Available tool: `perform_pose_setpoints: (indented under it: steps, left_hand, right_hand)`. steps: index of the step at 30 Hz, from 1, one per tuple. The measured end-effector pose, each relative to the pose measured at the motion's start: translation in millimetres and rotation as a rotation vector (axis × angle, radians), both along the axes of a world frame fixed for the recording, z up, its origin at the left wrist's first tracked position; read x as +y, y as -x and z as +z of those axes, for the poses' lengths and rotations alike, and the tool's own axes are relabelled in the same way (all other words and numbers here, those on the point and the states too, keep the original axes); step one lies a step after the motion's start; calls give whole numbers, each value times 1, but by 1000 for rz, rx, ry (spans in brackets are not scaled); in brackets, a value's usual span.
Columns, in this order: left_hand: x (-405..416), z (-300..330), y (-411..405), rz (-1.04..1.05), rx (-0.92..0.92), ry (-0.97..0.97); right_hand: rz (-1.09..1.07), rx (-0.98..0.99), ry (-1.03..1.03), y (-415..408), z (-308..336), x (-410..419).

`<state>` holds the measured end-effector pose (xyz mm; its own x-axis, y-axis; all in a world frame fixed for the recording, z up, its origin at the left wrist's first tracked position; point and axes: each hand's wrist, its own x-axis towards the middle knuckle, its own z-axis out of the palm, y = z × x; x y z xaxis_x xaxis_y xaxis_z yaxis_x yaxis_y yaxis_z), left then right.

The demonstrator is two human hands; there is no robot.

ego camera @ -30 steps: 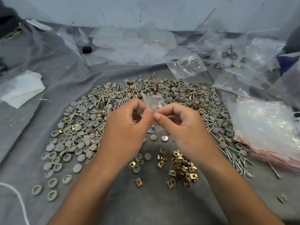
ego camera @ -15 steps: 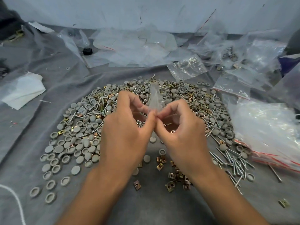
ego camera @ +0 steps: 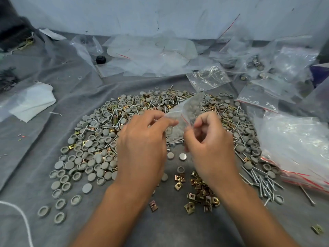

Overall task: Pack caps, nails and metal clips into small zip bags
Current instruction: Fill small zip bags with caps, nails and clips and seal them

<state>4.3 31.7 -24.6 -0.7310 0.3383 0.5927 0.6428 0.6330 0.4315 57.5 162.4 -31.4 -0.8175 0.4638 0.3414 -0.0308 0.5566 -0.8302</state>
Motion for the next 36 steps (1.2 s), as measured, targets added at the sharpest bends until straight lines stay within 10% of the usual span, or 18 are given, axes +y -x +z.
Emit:
perform_pose_setpoints:
  steps: [4, 10, 20, 36]
  left_hand:
    - [4, 2, 0, 0, -182, -69]
    - [-10, 5, 13, 194, 57, 22]
    - [3, -16, 13, 9, -70, 461]
    - [-1, -6, 12, -65, -199, 143]
  right_hand:
    - [296, -154, -58, -5, 5, 4]
    - [583, -853, -739, -22, 12, 37]
    - [510, -743, -574, -18, 4, 38]
    - [406, -620, -281, -15, 1, 53]
